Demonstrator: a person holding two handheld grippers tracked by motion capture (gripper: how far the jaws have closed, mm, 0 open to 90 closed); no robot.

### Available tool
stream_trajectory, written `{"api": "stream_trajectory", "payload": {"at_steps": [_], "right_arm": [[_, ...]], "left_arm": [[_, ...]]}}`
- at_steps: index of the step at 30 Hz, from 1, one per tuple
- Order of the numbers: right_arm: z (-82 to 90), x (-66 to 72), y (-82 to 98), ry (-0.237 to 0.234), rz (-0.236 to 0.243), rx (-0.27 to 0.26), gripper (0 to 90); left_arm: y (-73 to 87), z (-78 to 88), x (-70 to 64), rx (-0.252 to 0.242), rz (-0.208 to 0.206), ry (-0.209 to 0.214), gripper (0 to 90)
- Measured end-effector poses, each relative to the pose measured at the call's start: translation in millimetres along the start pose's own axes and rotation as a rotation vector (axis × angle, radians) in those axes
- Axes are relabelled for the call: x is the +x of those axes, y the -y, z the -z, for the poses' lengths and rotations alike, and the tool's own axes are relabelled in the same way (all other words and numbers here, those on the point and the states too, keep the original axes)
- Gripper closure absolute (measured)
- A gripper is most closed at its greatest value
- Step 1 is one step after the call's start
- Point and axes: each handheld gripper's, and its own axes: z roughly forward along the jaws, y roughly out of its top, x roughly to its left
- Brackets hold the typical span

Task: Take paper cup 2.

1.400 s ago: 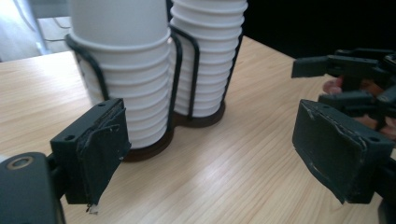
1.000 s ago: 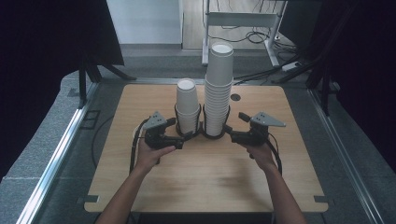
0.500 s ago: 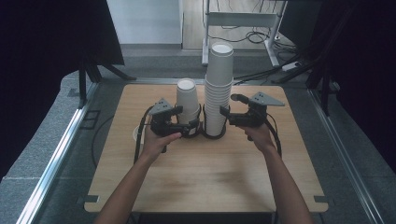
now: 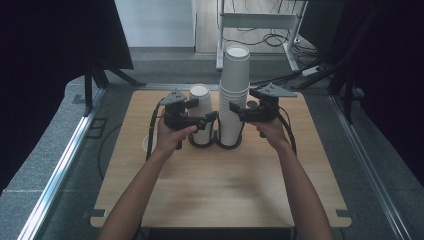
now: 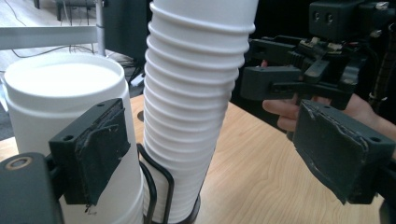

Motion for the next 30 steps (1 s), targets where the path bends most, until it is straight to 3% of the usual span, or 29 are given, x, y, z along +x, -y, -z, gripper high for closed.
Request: {"api": "stream_trajectory", "payload": {"at_steps": [3,9,15,20,24,30], "right_arm": [[-5.0,0.2,-5.9,-0.017,-0.017,-0.01,0.0],[-14.2,-1.9,-11.2,-0.007,-0.046,-0.017,0.0],[-18.8,-2.2,-11.5,0.009,-0.04,-0.011,2.5],[-19.0,-1.5,-11.0,0.014,-0.035,-0.013,2.9],[-18.4,-1.3,-11.3,0.008,-0.026,-0.007,3.1],[-17.7,0.2,-11.7,0.007,-0.012,-0.004,3.3]], "left_arm": [[-5.1,-2.8,0.8,-0.003,-0.011,0.01,10.6],[-11.6,-8.7,-0.4,0.0,-0.023,0.013,11.1],[-19.4,-15.7,0.9,-0.003,-0.013,0.015,11.1],[-25.8,-21.2,-0.7,0.001,-0.03,0.01,11.0],[-33.8,-27.7,-2.9,-0.004,-0.067,0.003,10.8],[-49.9,-40.8,-3.2,-0.009,-0.059,0.012,9.8]]}}
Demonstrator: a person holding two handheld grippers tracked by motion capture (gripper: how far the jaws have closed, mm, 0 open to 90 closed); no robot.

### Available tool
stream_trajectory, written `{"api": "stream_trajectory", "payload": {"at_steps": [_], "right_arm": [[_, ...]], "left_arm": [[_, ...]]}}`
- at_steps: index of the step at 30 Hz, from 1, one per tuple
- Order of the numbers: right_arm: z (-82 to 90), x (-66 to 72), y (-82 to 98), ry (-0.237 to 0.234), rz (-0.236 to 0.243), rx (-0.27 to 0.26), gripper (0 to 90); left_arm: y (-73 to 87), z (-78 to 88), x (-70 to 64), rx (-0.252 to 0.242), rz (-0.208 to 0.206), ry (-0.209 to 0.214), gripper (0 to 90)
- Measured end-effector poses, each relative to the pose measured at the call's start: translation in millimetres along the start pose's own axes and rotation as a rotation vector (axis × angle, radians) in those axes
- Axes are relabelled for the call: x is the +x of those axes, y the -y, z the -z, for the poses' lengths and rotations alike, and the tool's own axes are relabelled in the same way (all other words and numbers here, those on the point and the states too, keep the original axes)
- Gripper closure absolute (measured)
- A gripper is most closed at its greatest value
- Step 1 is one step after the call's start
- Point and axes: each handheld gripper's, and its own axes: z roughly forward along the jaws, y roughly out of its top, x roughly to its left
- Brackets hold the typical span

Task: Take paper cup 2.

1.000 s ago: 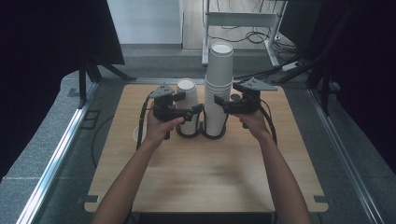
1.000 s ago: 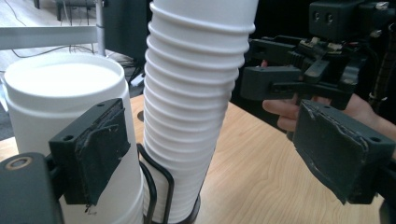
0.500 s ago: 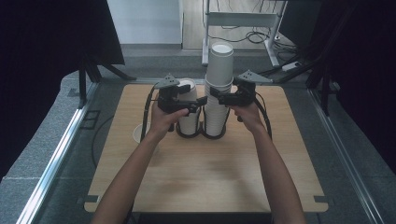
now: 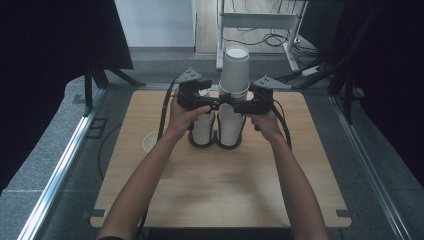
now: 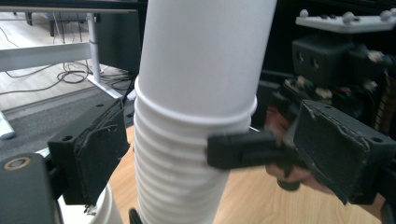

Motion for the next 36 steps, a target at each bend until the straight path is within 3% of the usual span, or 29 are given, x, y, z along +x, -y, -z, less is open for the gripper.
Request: {"api": "stream_trajectory", "payload": {"at_steps": [12,24,36], "right_arm": [[1.1,0.6,0.0,-0.001,0.01,0.008,3.6],[1.2,0.2,-0.2,-0.003,0.011,0.011,3.6],[1.6,-0.5,0.5,-0.008,-0.005,0.008,3.6]], "left_arm": [[-18.2,-25.7,0.2,0.03,-0.034,0.011,6.4],[-26.8,-53.1,5.6,0.084,-0.03,0.008,4.4],[-27.9,-71.6,5.1,0.08,-0.012,-0.018,7.2]]}}
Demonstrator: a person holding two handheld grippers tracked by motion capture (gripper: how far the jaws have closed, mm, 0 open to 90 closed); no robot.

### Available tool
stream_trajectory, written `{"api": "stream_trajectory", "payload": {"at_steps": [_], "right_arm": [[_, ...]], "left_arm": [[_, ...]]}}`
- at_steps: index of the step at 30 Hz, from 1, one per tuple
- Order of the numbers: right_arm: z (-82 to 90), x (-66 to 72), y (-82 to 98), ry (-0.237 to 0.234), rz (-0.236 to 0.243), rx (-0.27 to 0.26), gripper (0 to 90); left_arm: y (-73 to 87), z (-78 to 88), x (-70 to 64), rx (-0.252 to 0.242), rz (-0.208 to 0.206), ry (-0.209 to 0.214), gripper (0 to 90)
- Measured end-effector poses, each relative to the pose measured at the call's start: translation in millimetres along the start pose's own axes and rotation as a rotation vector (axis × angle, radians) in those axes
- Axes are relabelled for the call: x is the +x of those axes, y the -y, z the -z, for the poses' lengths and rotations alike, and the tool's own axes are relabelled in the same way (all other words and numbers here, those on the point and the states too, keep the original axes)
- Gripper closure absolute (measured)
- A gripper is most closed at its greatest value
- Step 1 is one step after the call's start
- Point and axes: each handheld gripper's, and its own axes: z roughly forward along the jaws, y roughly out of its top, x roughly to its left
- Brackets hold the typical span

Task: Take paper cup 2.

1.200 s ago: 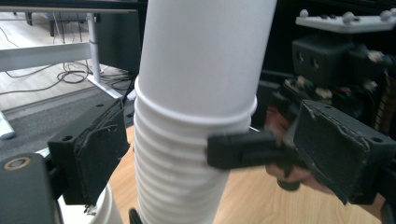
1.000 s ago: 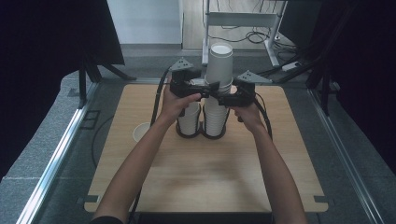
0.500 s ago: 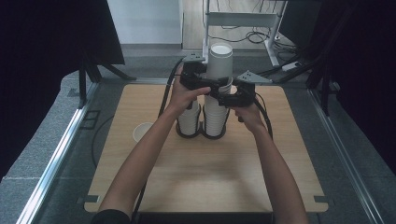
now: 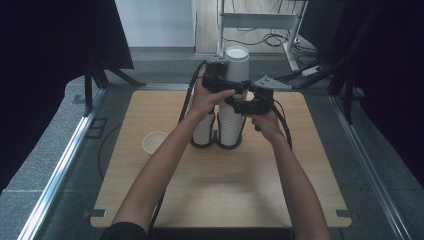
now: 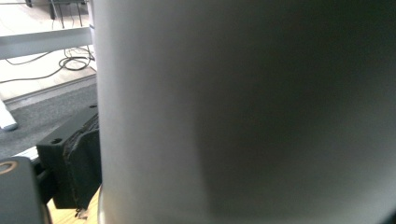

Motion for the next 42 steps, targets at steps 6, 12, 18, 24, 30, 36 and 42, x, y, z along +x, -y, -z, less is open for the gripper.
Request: {"api": "stream_trajectory", "payload": {"at_steps": [6,12,18,24,30,36,42], "right_arm": [[0.2,-0.2,0.5,-0.001,0.005,-0.004,3.7],[0.4,0.2,0.4,-0.001,0.002,-0.004,3.8],[0.8,-0.2,0.7,0.0,0.011,-0.001,3.9],[0.8,-0.3,0.8,0.0,0.013,0.0,4.0],[0.8,-0.7,0.8,-0.001,0.016,0.0,4.0],[0.7,-0.9,0.7,0.0,0.023,-0.002,4.0],[0.8,-0.4,0.7,0.001,0.019,0.0,4.0]], "left_arm": [[-3.1,4.1,-2.3,-0.03,-0.02,-0.007,10.7],[-11.6,10.6,-2.8,-0.061,-0.014,0.006,11.7],[-17.6,13.9,-4.2,-0.079,-0.02,-0.002,12.1],[-24.0,18.2,-4.6,-0.092,-0.034,-0.007,12.1],[-33.8,25.7,-4.6,-0.141,-0.033,0.003,12.1],[-43.2,35.4,-4.4,-0.189,-0.02,0.017,12.3],[-49.2,44.0,-5.0,-0.227,-0.02,0.022,12.4]]}}
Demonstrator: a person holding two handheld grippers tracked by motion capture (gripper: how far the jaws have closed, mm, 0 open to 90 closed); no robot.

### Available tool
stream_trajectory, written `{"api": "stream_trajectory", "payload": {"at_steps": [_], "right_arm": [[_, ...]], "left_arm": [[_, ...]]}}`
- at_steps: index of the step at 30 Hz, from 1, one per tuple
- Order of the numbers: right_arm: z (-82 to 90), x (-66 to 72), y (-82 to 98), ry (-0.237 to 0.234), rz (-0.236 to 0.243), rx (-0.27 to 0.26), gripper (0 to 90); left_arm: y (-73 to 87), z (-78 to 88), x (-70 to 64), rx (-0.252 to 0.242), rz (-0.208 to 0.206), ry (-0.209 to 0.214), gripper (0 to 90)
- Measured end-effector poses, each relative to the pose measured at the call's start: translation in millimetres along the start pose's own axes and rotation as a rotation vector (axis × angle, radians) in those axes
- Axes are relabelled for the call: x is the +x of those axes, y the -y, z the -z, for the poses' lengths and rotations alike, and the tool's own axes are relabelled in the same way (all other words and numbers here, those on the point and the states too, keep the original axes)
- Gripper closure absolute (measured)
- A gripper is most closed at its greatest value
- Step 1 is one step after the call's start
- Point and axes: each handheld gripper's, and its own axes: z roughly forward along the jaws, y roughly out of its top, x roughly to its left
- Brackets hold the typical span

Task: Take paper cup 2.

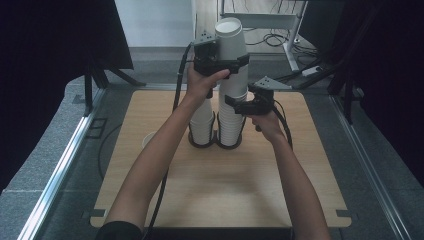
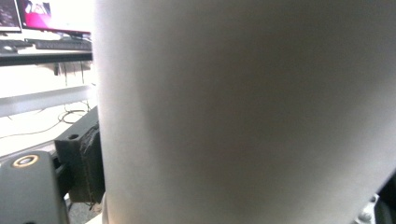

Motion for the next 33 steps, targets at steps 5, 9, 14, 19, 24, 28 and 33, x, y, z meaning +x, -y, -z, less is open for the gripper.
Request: {"api": "stream_trajectory", "payload": {"at_steps": [5,9,14,19,24,28,33], "right_arm": [[-0.2,-1.0,0.5,0.01,-0.012,0.003,4.2],[-0.5,-1.7,0.7,0.01,-0.013,0.0,4.2],[-0.3,-1.6,0.4,0.009,-0.005,0.003,4.2],[0.0,-0.6,-0.6,0.014,-0.006,0.01,4.0],[0.9,1.4,-1.9,0.023,0.004,0.018,4.0],[2.2,4.5,-3.1,0.031,0.021,0.018,4.0],[4.4,5.5,-5.3,0.043,0.02,0.013,4.9]], "left_arm": [[-8.3,12.8,2.2,-0.065,0.017,0.02,12.3],[-10.9,23.7,5.6,-0.078,0.021,0.015,12.3],[-5.2,33.1,6.3,-0.06,0.011,0.013,12.3],[4.0,39.6,5.4,-0.042,-0.002,0.012,12.3],[10.1,46.4,2.9,-0.037,-0.009,0.016,12.3],[12.7,50.0,0.6,-0.042,-0.016,0.013,12.4],[9.8,54.7,-0.2,-0.048,-0.04,-0.013,12.4]]}}
